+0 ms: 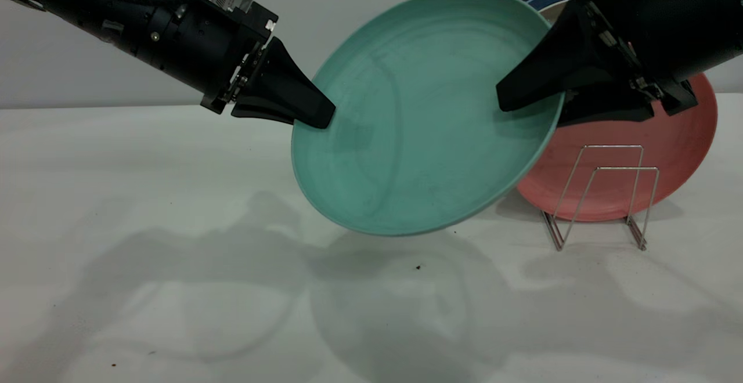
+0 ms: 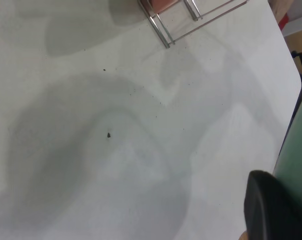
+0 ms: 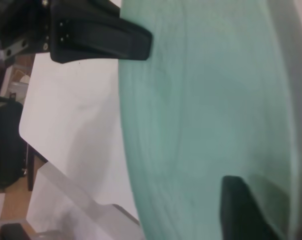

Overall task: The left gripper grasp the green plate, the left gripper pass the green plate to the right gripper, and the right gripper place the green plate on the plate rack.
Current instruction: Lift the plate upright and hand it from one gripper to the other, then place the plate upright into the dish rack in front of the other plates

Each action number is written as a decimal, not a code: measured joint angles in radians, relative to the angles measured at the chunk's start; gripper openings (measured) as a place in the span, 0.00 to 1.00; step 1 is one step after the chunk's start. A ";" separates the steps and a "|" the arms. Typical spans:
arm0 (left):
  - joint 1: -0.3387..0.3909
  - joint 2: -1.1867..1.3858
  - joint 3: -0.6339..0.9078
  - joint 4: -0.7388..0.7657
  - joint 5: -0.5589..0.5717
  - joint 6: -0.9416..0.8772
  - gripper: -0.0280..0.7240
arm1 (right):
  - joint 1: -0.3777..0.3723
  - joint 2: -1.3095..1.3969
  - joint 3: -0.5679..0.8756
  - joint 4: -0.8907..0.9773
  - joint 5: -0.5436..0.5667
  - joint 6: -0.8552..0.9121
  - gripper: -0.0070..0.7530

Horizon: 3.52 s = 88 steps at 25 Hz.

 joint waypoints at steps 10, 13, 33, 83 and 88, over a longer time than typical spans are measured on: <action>0.000 -0.005 0.000 -0.015 0.067 -0.013 0.61 | 0.000 0.008 0.000 -0.018 -0.032 -0.002 0.09; 0.000 -0.014 0.000 -0.014 0.077 -0.004 0.81 | 0.000 0.008 0.000 -0.019 -0.028 -0.049 0.08; 0.172 -0.275 0.000 0.113 0.119 -0.037 0.80 | 0.000 -0.164 0.000 -0.211 -0.206 -0.768 0.08; 0.174 -0.275 0.006 0.120 0.125 -0.052 0.80 | -0.274 -0.090 -0.191 -0.398 -0.246 -0.992 0.09; 0.174 -0.275 0.006 0.120 0.124 -0.052 0.80 | -0.274 -0.084 -0.191 -0.366 -0.284 -0.995 0.09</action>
